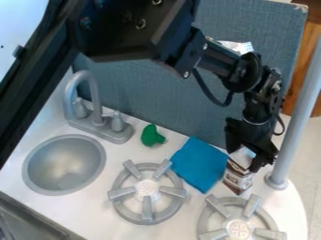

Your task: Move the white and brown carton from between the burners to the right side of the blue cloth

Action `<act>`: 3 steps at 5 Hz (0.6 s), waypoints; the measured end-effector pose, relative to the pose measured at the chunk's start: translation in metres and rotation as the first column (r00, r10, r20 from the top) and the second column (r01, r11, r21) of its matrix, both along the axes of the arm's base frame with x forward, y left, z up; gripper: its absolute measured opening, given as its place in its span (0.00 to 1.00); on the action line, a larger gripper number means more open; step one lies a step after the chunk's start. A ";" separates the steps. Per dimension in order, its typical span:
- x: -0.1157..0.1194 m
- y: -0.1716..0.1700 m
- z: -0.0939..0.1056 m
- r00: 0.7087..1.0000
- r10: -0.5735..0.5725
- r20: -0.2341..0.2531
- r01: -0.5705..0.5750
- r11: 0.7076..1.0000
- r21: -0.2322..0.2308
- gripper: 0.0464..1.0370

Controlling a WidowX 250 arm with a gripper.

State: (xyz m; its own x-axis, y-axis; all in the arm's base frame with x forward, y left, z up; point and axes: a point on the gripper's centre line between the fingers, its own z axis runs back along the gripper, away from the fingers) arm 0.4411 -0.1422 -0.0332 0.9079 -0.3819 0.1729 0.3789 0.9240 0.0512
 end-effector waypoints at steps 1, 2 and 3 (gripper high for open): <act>-0.003 -0.002 -0.001 1.000 -0.008 0.000 0.008 1.000 -0.019 0.97; -0.011 0.001 0.015 1.000 -0.015 0.024 0.016 0.999 -0.033 0.97; -0.023 0.015 0.053 0.997 0.000 0.077 0.006 0.998 -0.069 0.97</act>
